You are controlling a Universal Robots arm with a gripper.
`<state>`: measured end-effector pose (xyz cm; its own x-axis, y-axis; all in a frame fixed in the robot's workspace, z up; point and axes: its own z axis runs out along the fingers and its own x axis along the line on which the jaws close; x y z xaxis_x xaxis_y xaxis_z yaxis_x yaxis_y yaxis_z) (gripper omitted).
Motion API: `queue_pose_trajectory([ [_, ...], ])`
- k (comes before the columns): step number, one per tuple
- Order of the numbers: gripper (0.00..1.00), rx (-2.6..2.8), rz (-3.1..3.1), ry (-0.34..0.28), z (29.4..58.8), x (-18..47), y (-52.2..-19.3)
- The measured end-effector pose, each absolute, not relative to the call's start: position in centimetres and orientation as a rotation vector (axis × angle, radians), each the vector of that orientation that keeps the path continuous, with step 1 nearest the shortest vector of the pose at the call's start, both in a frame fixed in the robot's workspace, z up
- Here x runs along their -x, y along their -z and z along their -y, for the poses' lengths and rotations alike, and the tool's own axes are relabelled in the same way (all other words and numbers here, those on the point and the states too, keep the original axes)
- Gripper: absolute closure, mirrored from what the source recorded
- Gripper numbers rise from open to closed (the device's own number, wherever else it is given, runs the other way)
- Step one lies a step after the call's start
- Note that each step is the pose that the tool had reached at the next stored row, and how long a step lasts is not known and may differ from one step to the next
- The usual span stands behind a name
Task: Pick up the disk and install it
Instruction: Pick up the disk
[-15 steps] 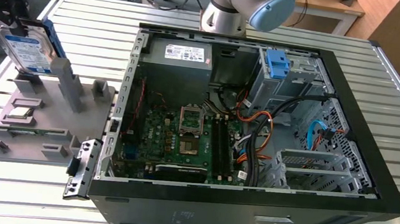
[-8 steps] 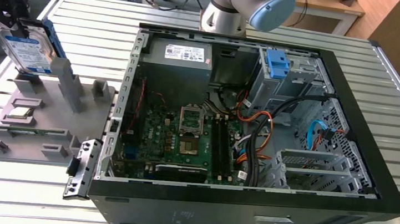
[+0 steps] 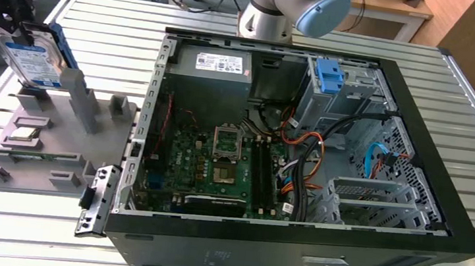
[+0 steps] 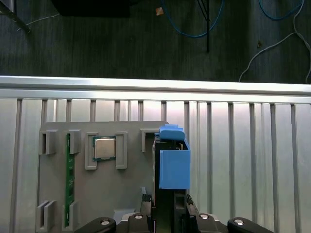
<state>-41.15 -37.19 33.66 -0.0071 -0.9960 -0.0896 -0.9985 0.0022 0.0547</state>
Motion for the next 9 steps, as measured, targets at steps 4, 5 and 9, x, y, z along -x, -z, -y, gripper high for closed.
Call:
queue_pose_trajectory([
  [4,0.64,2.196,-2.206,-0.159,37.18,41.18,-33.65],
  [5,0.64,2.196,-2.206,-0.159,37.18,41.18,-33.65],
  [9,0.65,2.196,-2.206,-0.159,37.18,41.18,-33.63],
])
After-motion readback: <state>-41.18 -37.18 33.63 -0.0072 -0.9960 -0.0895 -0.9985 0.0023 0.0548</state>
